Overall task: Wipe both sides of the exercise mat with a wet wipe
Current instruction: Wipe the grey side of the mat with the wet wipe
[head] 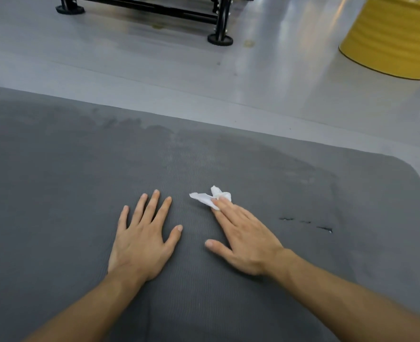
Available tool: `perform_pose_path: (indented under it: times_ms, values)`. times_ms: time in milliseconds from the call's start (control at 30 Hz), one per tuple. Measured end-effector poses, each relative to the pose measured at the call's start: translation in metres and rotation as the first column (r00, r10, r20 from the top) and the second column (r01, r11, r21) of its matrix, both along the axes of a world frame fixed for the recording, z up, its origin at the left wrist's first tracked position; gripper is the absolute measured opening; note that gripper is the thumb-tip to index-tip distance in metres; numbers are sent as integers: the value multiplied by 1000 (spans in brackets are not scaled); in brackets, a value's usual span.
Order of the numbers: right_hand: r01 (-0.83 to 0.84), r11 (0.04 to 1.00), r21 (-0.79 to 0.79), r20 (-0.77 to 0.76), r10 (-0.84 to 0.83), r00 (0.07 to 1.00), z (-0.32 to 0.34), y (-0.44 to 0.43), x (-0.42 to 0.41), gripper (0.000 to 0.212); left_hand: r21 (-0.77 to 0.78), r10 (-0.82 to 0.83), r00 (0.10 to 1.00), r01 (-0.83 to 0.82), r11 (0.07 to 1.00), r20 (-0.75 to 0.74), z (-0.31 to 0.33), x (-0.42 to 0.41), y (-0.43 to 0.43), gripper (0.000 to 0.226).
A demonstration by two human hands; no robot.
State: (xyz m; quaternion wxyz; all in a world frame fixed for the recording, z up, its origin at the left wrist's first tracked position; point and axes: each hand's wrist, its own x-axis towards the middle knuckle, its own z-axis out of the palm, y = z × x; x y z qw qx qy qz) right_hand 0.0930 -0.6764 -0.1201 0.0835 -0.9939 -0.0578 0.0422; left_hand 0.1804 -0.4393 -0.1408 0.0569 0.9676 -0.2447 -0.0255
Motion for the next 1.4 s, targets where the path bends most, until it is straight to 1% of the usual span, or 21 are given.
perform_pose_path:
  times_ms: [33, 100, 200, 267, 333, 400, 467, 600, 667, 733, 800, 867, 933, 1000, 1067, 1133, 1200, 1267, 1300, 1367, 1400]
  values:
    - [40, 999, -10, 6, -40, 999, 2, -10, -5, 87, 4, -3, 1000, 3, 1000, 1, 0, 0, 0, 77]
    - [230, 972, -42, 31, -228, 973, 0, -44, -11, 90, 3, -9, 1000, 9, 1000, -1, 0, 0, 1, 76]
    - [494, 860, -127, 85, -487, 869, -3, -104, -19, 107, -18, -7, 1000, 7, 1000, -4, 0, 1, 1, 76]
    - [573, 809, -133, 100, -564, 820, -5, -128, -26, 108, 0, -8, 1000, 8, 1000, -7, -2, 1, 1, 76]
    - [621, 780, -73, 81, -616, 783, -5, -133, -24, 111, 1, -6, 1000, 6, 1000, 0, -2, 1, 1, 76]
    - [615, 788, 9, 53, -615, 787, -6, -122, -14, 113, -10, -5, 1000, 5, 1000, -2, -1, 1, 1, 76]
    - [542, 839, 53, 42, -544, 838, -7, -94, -2, 108, -2, -7, 1000, 7, 1000, -2, -1, 1, 1, 76]
    - [253, 947, 197, 57, -269, 961, -1, -8, 10, 93, -16, -4, 1000, 4, 1000, 6, -1, 2, 1, 77]
    - [137, 977, 165, 64, -149, 987, 0, 29, 4, 89, -14, 0, 1000, 0, 1000, 3, -1, 1, 1, 77]
    - [63, 992, 107, 24, -66, 998, -1, 48, -5, 87, -11, -2, 1000, 2, 1000, 4, -2, 1, 0, 77]
    - [-24, 997, 75, -14, 25, 1000, 0, 49, -15, 84, -20, -3, 1000, 3, 1000, 2, -1, 1, 0, 77]
    - [-54, 997, 47, -14, 55, 998, 4, 37, -24, 81, -18, 3, 1000, -3, 1000, 6, -1, 0, 1, 77]
    - [45, 999, 24, -9, -45, 999, 7, 13, -28, 82, -5, -1, 1000, 1, 1000, -2, -1, 1, 1, 78]
    - [219, 976, 10, -6, -219, 976, 4, -23, -29, 89, -8, -2, 1000, 2, 1000, 0, -1, 1, 1, 77]
    - [393, 919, -21, 6, -393, 920, 1, -66, -28, 103, -8, 0, 1000, 0, 1000, 0, 0, 1, 1, 77]
    - [519, 853, -58, 33, -518, 855, 0, -106, -31, 114, -15, 2, 1000, -2, 1000, 0, 0, 1, 0, 77]
    - [609, 791, -51, 55, -607, 793, -1, -138, -35, 108, -3, 2, 1000, -2, 1000, -2, 0, 0, 0, 77]
    - [676, 737, -2, 33, -676, 737, -2, -151, -34, 94, 0, 1, 1000, -1, 1000, 0, 0, 1, 1, 76]
    - [685, 728, 33, 13, -685, 728, -5, -151, -31, 88, -1, -1, 1000, 1, 1000, 0, 0, 1, 0, 76]
    - [649, 755, 95, -6, -651, 759, -11, -135, -20, 79, -10, -2, 1000, 2, 1000, -4, -1, 1, 1, 76]
    - [599, 793, 108, 5, -603, 798, -14, -122, -14, 77, -12, -1, 1000, 1, 1000, -7, -1, 1, 1, 76]
